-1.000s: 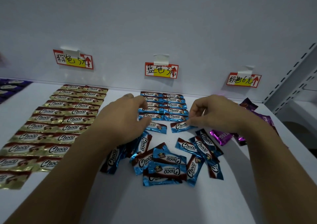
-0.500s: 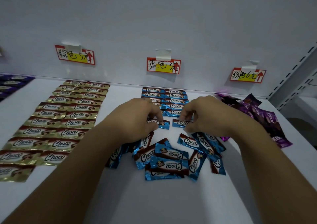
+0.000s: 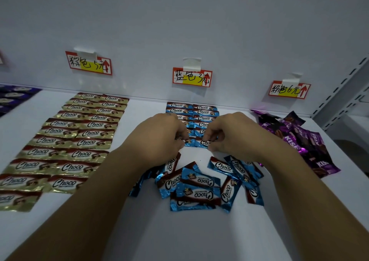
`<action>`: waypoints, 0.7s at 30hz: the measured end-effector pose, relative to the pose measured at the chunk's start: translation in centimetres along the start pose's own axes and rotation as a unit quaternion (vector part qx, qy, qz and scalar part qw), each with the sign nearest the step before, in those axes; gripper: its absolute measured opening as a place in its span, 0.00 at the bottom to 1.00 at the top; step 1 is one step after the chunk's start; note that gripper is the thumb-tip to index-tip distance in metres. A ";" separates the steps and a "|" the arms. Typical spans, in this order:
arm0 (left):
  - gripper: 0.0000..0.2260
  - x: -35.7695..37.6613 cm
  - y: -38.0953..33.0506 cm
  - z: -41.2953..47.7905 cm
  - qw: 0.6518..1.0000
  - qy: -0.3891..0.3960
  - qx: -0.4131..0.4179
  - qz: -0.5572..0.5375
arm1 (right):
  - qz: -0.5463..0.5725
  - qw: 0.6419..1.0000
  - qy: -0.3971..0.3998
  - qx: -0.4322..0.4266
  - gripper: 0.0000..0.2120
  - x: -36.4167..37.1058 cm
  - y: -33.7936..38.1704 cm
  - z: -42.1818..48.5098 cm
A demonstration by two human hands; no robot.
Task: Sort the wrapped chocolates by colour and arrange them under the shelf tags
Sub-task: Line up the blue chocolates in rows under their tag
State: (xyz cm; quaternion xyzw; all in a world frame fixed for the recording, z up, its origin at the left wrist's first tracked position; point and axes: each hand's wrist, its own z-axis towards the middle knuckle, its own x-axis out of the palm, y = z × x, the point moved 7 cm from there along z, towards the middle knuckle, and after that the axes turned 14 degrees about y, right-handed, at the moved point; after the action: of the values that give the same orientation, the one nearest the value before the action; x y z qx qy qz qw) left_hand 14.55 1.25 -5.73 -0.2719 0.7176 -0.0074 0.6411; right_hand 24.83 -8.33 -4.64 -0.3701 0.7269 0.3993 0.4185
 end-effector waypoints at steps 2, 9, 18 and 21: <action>0.09 -0.2 0.1 -0.1 1.000 -0.003 -0.001 -0.008 | 0.001 1.000 -0.001 0.001 0.07 0.0 0.0 0.0; 0.04 -0.4 0.2 -0.2 0.999 -0.019 -0.008 -0.032 | -0.021 1.000 -0.006 0.004 0.08 -0.1 0.2 0.2; 0.04 -0.4 0.1 -0.2 1.000 -0.014 -0.013 -0.025 | -0.029 1.000 -0.005 0.001 0.10 0.0 0.3 0.1; 0.04 -0.6 0.0 -0.3 1.000 -0.019 -0.010 -0.016 | -0.028 1.000 -0.008 -0.001 0.10 -0.1 0.3 0.1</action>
State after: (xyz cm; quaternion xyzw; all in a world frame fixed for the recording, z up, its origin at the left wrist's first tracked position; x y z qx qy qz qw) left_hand 14.28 1.37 -5.14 -0.2898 0.7012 -0.0049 0.6513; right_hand 24.63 -8.13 -4.49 -0.3873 0.7129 0.3909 0.4347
